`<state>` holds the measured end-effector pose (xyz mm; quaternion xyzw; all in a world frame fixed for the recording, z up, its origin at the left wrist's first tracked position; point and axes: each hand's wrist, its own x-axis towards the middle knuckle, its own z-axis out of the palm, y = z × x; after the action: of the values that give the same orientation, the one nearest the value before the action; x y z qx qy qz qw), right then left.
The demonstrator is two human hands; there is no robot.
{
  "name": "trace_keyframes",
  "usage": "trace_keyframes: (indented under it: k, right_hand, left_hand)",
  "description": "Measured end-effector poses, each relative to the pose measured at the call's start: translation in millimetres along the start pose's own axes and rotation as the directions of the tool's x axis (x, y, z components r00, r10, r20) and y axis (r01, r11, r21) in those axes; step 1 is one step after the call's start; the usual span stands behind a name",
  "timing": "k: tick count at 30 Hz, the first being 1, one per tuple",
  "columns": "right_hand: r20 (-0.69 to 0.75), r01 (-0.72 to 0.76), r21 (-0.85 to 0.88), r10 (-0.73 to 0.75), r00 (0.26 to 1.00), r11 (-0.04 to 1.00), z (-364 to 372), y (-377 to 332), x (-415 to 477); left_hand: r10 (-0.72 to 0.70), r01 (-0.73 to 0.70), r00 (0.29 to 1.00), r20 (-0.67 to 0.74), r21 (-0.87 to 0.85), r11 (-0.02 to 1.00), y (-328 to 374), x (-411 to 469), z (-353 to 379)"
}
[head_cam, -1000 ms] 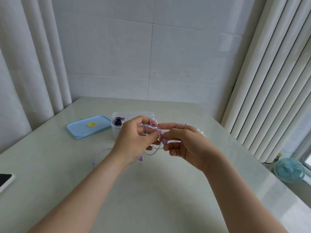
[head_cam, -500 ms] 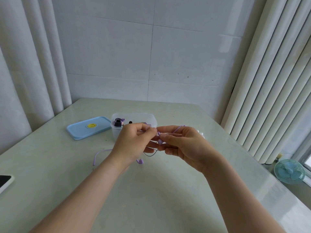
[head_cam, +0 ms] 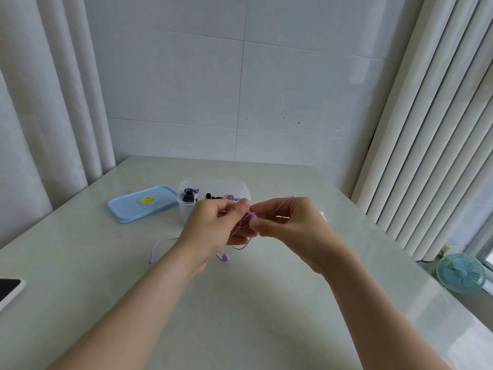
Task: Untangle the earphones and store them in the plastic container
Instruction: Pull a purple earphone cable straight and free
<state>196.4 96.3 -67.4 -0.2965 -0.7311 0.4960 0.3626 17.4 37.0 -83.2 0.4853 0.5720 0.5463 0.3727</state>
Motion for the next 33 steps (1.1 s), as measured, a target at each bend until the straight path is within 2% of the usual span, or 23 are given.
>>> trace_keyframes:
  k: [2,7,11,13,16,22,26,31,33]
  right_hand:
    - [-0.021,0.002,-0.011,-0.002,1.0,1.0,1,0,-1]
    - [-0.184,0.025,-0.216,-0.065,0.981,0.976,5,4,4]
    - [-0.272,0.036,-0.19,-0.088,0.958,0.981,3,5,6]
    - [-0.255,0.042,-0.167,-0.084,0.963,0.985,0,3,5]
    - [-0.166,0.07,-0.17,-0.098,0.981,0.983,2,1,3]
    - [-0.207,0.08,-0.192,-0.12,0.971,0.978,3,2,3]
    - [-0.183,0.035,-0.199,-0.072,0.98,0.979,2,0,2]
    - [-0.175,-0.062,-0.292,0.011,0.984,0.954,4,5,3]
    - [-0.153,-0.065,-0.275,0.023,0.988,0.959,4,6,2]
  left_hand:
    - [0.008,-0.009,1.0,-0.012,-0.041,0.999,1,0,1]
    - [0.054,-0.066,0.994,-0.099,-0.118,0.991,-6,9,-1]
    - [0.002,-0.011,0.999,-0.048,-0.197,0.98,-10,11,-3]
    - [-0.011,-0.002,0.998,-0.057,-0.222,0.975,-9,12,-1]
    - [0.016,-0.027,0.998,-0.065,-0.166,0.986,-8,12,-2]
    - [0.079,-0.077,0.992,0.094,-0.029,0.997,-3,4,-3]
    - [0.046,-0.046,0.999,0.01,-0.034,0.998,-6,5,0]
    - [-0.007,0.001,0.999,-0.052,-0.123,0.992,-8,11,-1]
    - [-0.052,0.032,0.993,-0.103,-0.185,0.982,-9,14,-2]
